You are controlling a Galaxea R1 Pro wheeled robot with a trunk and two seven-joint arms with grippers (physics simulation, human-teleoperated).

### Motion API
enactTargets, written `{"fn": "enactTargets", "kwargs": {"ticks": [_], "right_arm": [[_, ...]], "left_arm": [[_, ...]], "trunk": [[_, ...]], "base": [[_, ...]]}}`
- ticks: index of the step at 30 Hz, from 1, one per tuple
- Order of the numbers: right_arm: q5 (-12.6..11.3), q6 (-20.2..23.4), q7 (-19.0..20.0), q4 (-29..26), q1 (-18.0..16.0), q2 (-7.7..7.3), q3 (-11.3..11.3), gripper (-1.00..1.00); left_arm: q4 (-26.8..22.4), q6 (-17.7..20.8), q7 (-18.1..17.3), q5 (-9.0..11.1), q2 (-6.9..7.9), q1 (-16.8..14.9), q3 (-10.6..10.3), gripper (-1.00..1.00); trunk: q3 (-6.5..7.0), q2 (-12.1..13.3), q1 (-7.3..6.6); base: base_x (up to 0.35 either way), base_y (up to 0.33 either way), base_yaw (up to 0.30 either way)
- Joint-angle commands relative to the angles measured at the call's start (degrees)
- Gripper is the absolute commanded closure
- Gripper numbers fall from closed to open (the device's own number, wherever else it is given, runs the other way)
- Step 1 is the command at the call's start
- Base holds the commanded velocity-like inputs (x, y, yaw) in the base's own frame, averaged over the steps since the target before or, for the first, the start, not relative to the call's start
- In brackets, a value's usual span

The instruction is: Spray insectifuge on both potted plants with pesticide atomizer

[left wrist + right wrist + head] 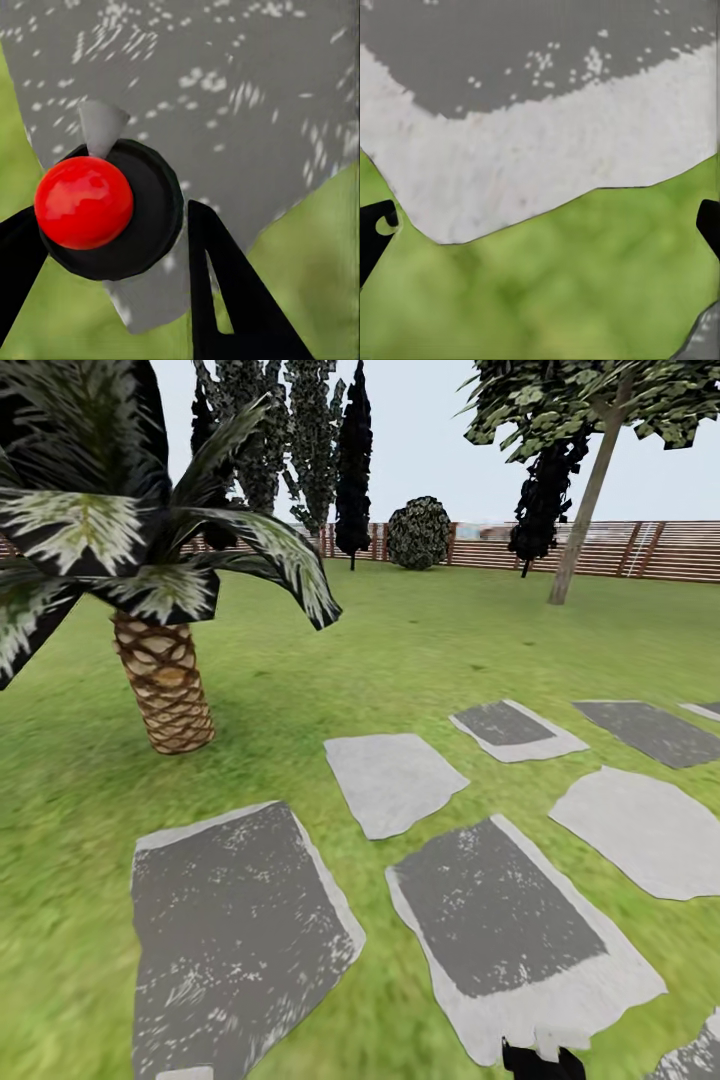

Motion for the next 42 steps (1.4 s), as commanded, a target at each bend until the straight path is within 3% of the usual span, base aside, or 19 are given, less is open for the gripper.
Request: {"fn": "enactTargets", "kwargs": {"ticks": [1,22,42], "right_arm": [[-0.6,-0.1,-0.1,0.0,0.0,-0.03,0.4,-1.0],[-0.4,-0.1,-0.1,0.1,0.0,-0.06,0.4,-1.0],[-0.4,-0.2,-0.1,0.0,0.0,-0.06,0.4,-1.0]], "left_arm": [[0.1,-0.2,0.2,-0.6,-0.01,-0.1,0.4,1.0],[0.1,-0.2,0.2,-0.6,0.01,0.0,0.4,1.0],[0.1,-0.2,0.2,-0.6,0.08,-0.1,0.4,1.0]], "trunk": [[-0.05,0.0,0.02],[0.84,0.0,0.02],[0.85,0.0,0.02]], "base": [[0.295,-0.144,0.0],[0.295,-0.144,0.0],[0.295,-0.144,0.0]]}}
